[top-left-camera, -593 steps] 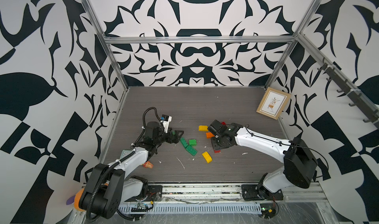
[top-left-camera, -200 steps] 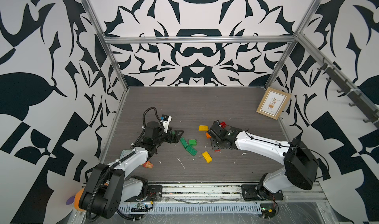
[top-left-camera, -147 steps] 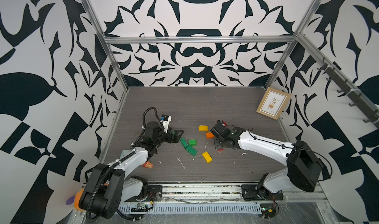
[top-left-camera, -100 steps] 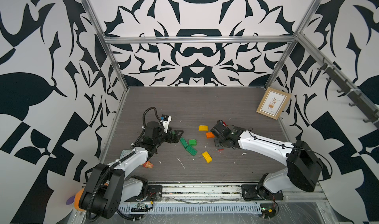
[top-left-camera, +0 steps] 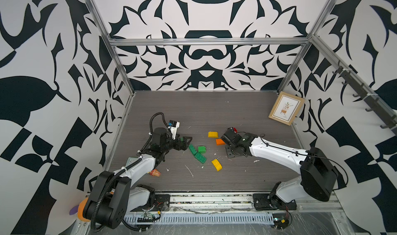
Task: Assemble an ice cream with lego
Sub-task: Assemble the lego brick with the lego brick.
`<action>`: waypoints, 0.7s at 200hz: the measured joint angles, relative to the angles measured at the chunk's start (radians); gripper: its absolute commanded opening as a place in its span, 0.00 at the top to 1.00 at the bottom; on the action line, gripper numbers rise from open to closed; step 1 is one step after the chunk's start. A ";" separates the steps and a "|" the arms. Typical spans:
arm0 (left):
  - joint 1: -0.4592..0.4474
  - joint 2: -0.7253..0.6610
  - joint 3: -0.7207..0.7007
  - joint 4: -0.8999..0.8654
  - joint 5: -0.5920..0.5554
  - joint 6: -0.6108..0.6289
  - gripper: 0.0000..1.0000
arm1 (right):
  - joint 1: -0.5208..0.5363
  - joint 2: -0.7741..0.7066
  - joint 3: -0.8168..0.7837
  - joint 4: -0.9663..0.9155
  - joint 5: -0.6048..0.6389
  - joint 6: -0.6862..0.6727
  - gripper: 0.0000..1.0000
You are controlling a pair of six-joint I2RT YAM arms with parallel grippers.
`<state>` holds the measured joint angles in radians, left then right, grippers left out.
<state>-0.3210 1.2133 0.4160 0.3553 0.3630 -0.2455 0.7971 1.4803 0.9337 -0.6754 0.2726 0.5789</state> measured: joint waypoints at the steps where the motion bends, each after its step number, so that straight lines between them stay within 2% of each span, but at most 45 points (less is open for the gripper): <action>1: 0.000 0.000 0.000 0.000 0.000 0.000 0.01 | 0.000 0.001 0.001 0.000 0.000 -0.002 0.59; 25: 0.000 0.000 0.000 0.000 0.000 0.000 0.01 | 0.000 0.017 0.014 0.008 0.001 -0.010 0.69; 77: 0.000 0.000 0.000 0.000 -0.003 0.001 0.01 | -0.004 0.013 -0.003 0.045 0.003 -0.003 0.73; 140: 0.000 0.000 0.000 0.000 -0.011 0.004 0.01 | -0.007 0.008 -0.013 0.069 0.008 -0.006 0.49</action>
<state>-0.3210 1.2133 0.4160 0.3553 0.3519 -0.2417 0.7902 1.4879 0.9203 -0.6067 0.2806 0.5724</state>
